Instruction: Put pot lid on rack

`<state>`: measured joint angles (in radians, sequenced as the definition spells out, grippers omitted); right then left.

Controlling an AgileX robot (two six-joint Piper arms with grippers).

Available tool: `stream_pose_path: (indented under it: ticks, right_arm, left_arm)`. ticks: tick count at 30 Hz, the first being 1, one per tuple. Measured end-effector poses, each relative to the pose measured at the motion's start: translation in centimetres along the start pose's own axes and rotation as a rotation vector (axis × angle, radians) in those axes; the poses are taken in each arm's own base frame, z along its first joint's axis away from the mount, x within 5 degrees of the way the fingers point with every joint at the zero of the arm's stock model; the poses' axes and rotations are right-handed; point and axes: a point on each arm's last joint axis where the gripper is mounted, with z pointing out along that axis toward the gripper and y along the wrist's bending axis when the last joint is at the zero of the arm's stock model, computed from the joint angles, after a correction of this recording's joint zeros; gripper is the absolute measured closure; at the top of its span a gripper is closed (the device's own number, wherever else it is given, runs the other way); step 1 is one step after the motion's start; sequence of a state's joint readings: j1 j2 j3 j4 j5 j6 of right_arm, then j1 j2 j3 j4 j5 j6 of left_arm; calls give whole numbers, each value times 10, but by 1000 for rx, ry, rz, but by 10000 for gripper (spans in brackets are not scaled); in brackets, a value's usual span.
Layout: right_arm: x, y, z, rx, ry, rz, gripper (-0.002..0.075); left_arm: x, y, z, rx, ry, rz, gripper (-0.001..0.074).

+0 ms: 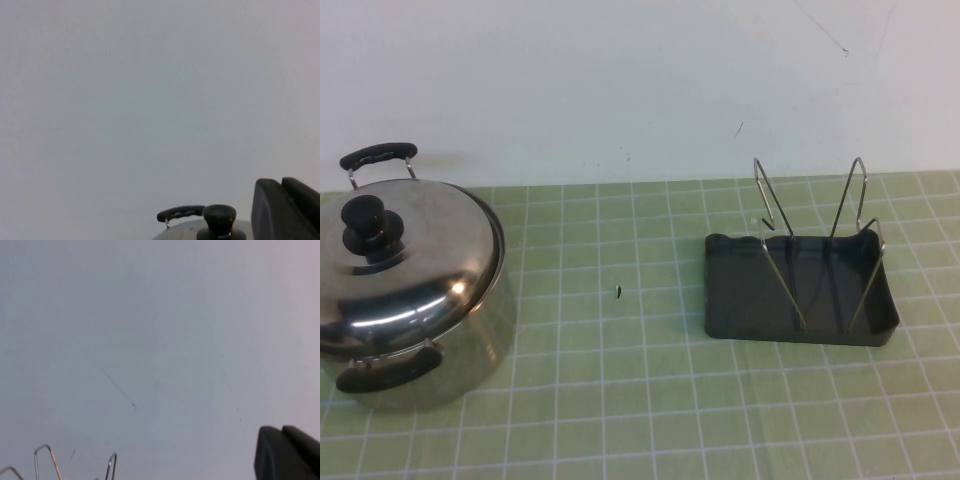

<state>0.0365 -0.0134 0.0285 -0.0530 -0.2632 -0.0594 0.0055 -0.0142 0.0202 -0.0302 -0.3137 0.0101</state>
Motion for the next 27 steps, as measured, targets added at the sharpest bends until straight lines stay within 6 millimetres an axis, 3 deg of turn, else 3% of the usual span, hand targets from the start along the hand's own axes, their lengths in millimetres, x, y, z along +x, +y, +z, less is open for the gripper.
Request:
stream_pose_path:
  ticks: [7,10,13,17,22,25,27]
  right_arm:
    - [-15,-1,-1,15,-167,-5,727]
    - [-22,-2,-3,25,-238,-17,727]
    - [-26,-3,-2,31,-243,-56,727]
    - [-55,-6,0,40,-197,-170,727]
    - [-93,-10,-1,26,-78,-260,727]
    - [-104,-11,5,-3,54,-291,727]
    - [-102,-11,10,-31,162,-306,727]
  left_arm:
    - [-15,0,-1,6,-171,-89,738]
    - [-19,0,0,6,-147,-103,738]
    - [-43,0,4,5,-82,-105,738]
    - [-80,-1,11,6,-37,-103,738]
    - [-113,-2,38,2,103,-109,738]
    - [-115,-3,65,-5,256,-121,738]
    - [-114,-3,84,-8,315,-129,738]
